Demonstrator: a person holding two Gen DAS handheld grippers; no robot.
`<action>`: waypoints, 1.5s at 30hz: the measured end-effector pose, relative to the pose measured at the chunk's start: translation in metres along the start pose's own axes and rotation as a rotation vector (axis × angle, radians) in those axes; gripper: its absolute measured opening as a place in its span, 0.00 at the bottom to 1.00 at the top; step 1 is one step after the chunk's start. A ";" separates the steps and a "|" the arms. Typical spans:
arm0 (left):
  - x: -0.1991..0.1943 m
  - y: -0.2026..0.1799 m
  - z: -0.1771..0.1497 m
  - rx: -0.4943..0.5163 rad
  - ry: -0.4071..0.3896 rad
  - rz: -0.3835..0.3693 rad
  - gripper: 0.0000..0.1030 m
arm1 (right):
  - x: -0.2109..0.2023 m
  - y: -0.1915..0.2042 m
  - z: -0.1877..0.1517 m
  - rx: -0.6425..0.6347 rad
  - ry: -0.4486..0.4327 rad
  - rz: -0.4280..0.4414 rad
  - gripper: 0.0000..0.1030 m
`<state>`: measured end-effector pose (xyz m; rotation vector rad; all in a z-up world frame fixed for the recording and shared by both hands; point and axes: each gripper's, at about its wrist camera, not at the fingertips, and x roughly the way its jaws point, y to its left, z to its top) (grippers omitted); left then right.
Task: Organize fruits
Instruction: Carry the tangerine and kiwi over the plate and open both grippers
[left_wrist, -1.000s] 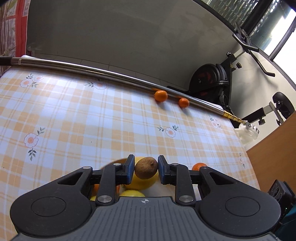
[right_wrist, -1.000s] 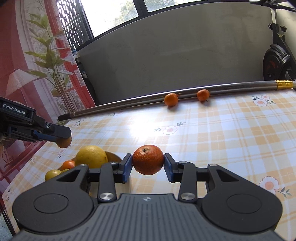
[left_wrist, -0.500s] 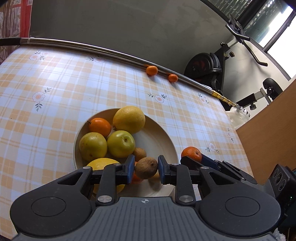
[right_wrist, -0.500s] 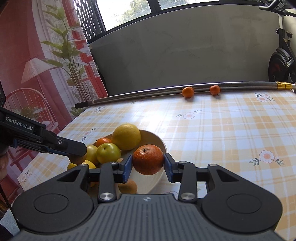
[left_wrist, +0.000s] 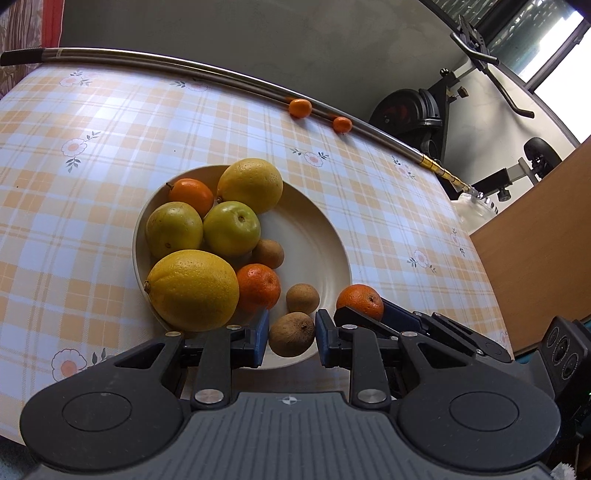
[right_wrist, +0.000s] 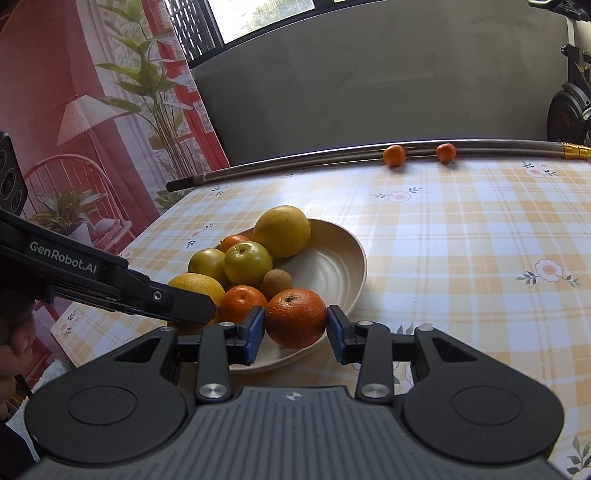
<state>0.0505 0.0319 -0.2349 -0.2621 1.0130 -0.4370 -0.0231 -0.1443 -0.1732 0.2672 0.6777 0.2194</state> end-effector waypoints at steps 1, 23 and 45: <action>0.001 0.001 -0.001 0.002 0.001 0.006 0.28 | 0.000 0.000 0.000 0.002 -0.002 -0.001 0.38; 0.026 0.008 -0.006 -0.004 0.042 0.082 0.28 | 0.006 0.002 -0.007 0.001 0.016 0.016 0.38; 0.014 0.006 -0.010 0.013 0.016 0.082 0.34 | 0.016 0.019 -0.010 -0.055 0.051 0.022 0.38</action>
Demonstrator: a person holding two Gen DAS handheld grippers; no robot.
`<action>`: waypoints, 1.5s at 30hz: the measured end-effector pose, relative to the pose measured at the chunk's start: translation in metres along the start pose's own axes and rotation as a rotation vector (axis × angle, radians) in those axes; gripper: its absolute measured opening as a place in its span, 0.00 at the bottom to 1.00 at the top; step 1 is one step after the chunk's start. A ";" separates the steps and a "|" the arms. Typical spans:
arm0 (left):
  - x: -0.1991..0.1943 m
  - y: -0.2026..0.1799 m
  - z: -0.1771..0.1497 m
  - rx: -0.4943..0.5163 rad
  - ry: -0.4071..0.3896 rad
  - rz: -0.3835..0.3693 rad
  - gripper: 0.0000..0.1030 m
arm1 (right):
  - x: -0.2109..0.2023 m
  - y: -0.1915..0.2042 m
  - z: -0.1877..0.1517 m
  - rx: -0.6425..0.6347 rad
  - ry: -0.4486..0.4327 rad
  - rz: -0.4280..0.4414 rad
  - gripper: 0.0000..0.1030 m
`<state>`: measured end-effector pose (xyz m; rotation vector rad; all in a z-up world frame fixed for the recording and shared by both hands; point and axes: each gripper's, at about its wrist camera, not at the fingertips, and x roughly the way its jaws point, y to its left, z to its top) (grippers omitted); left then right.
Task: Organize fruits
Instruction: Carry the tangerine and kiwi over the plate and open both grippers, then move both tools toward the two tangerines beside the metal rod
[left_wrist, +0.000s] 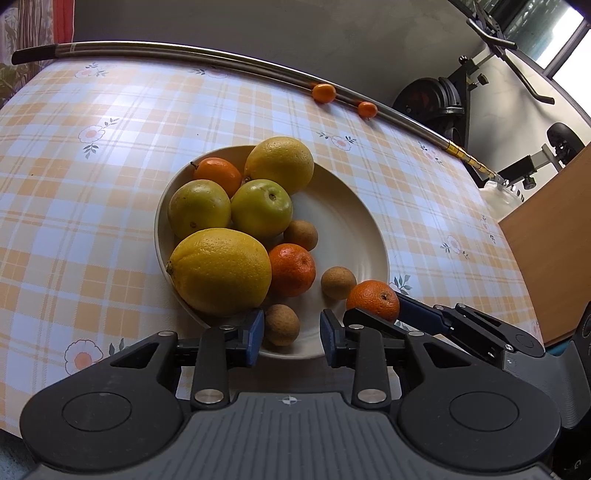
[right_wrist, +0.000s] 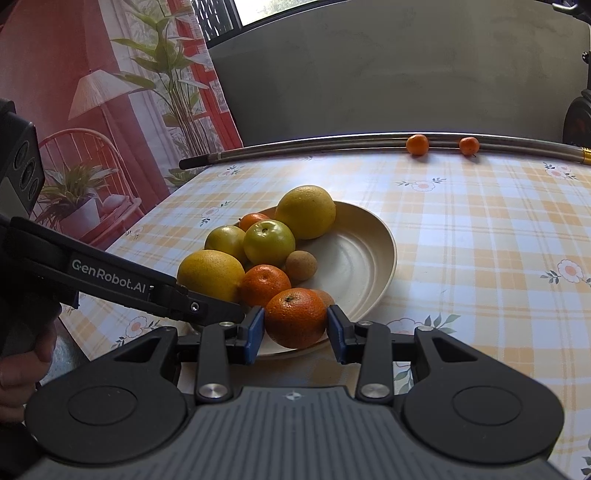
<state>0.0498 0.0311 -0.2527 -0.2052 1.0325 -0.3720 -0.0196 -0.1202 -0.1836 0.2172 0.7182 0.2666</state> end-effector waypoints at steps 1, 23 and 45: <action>-0.001 0.000 0.000 0.000 -0.003 -0.001 0.34 | 0.000 0.001 0.000 -0.002 0.001 -0.001 0.38; -0.028 -0.005 -0.001 0.025 -0.100 0.026 0.35 | -0.006 0.000 -0.001 -0.009 -0.024 -0.042 0.40; -0.103 0.035 0.082 0.009 -0.350 0.164 0.35 | -0.055 -0.049 0.055 0.004 -0.209 -0.227 0.40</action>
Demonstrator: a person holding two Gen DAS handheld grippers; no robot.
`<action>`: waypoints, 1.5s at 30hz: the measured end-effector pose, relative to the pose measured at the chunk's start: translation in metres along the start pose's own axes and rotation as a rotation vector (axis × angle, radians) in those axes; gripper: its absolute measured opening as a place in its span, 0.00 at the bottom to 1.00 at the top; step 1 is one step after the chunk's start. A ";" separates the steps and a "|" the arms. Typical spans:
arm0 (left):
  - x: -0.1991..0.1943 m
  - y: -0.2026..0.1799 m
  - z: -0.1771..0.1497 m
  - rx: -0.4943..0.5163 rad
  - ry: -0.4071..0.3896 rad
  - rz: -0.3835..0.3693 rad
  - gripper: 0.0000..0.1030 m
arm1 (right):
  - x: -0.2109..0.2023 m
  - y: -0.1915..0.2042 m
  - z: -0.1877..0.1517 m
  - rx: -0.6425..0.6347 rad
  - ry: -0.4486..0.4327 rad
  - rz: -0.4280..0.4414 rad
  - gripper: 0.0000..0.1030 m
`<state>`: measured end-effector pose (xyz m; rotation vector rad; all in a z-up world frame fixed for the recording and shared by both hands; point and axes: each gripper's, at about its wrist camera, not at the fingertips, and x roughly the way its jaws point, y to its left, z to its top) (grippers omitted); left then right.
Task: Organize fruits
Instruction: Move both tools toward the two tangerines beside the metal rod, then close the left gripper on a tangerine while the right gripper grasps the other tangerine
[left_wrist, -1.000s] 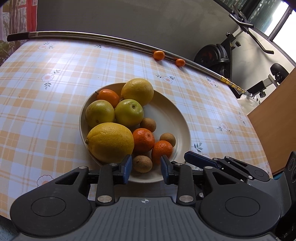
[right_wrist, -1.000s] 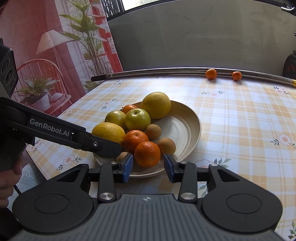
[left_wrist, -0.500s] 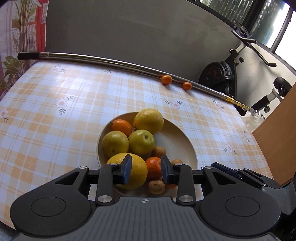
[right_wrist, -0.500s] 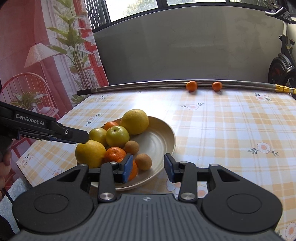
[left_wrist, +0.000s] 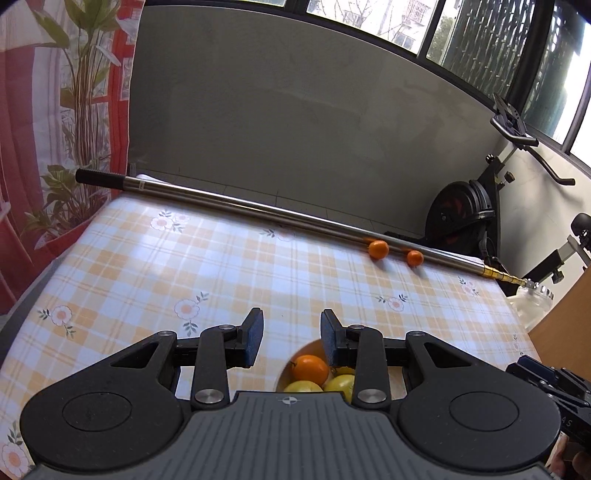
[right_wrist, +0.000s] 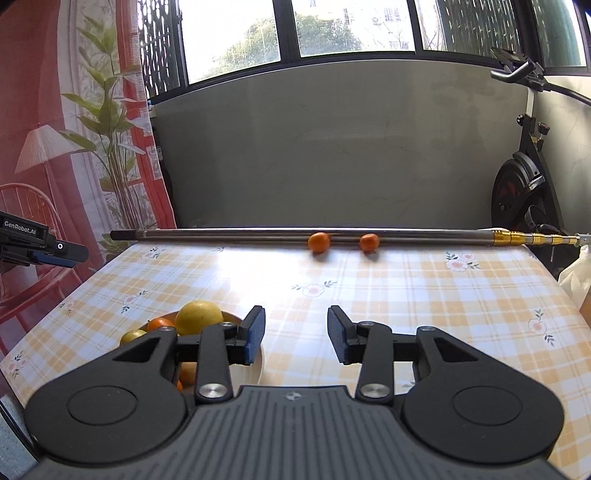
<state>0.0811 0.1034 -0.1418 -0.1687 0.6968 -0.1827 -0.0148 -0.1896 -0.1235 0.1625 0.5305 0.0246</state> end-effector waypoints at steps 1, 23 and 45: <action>0.000 0.000 0.004 0.005 -0.006 0.005 0.35 | 0.000 -0.002 0.002 0.004 -0.006 -0.003 0.40; 0.145 -0.108 0.079 0.204 0.089 -0.119 0.46 | 0.103 -0.075 0.039 0.052 0.008 -0.044 0.40; 0.360 -0.150 0.087 0.056 0.265 -0.102 0.55 | 0.185 -0.138 0.035 0.262 0.041 -0.095 0.40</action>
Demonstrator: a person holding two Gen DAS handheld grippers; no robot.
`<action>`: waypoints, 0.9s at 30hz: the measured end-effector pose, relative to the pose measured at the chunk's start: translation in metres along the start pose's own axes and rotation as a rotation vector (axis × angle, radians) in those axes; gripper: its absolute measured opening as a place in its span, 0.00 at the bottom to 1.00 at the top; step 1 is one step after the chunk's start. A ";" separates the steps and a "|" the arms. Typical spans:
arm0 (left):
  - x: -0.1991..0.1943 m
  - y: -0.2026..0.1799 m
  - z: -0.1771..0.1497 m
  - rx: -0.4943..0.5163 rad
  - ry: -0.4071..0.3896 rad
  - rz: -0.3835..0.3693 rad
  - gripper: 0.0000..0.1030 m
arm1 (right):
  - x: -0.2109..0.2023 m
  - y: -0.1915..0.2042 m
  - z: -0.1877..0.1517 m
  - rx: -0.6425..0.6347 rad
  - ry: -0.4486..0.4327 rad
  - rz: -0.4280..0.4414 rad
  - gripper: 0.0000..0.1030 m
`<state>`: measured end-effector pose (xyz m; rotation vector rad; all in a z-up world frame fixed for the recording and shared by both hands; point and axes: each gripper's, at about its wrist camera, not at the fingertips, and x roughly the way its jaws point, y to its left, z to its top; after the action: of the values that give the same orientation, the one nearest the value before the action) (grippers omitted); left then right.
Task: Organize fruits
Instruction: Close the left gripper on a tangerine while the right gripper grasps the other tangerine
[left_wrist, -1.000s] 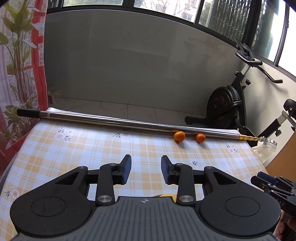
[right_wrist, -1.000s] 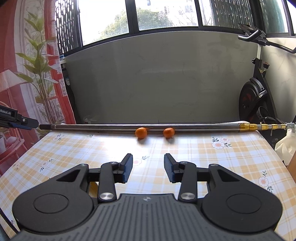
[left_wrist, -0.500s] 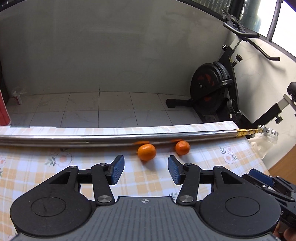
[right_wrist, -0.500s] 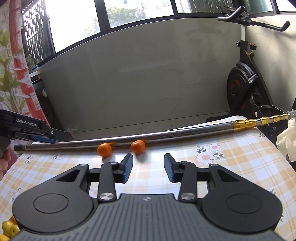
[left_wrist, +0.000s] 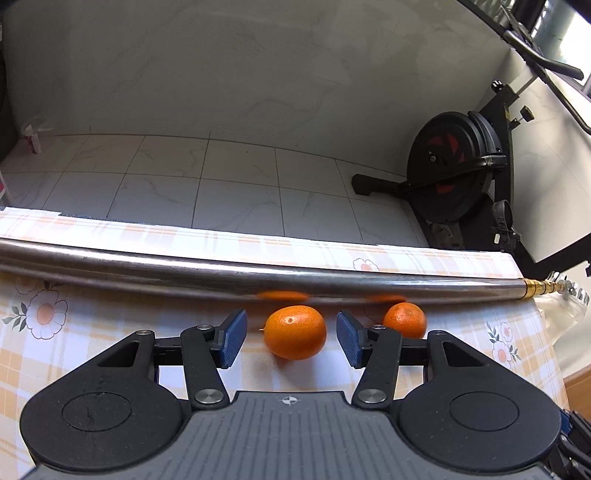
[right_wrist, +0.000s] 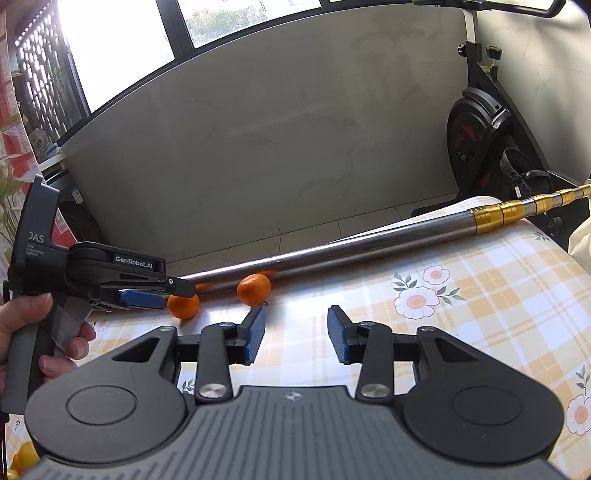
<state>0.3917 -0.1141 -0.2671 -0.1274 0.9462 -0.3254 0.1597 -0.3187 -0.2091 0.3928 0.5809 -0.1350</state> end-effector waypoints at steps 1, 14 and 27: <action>0.004 0.001 0.000 -0.011 0.010 -0.004 0.55 | 0.001 -0.001 -0.001 0.002 0.001 0.002 0.40; -0.018 0.005 -0.011 0.046 0.000 -0.015 0.42 | 0.018 0.011 0.000 -0.060 0.012 0.029 0.40; -0.175 0.062 -0.039 -0.012 -0.176 -0.058 0.42 | 0.101 0.033 0.003 -0.055 0.045 0.036 0.41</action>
<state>0.2787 0.0032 -0.1696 -0.1920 0.7712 -0.3563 0.2525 -0.2910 -0.2523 0.3535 0.6202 -0.0755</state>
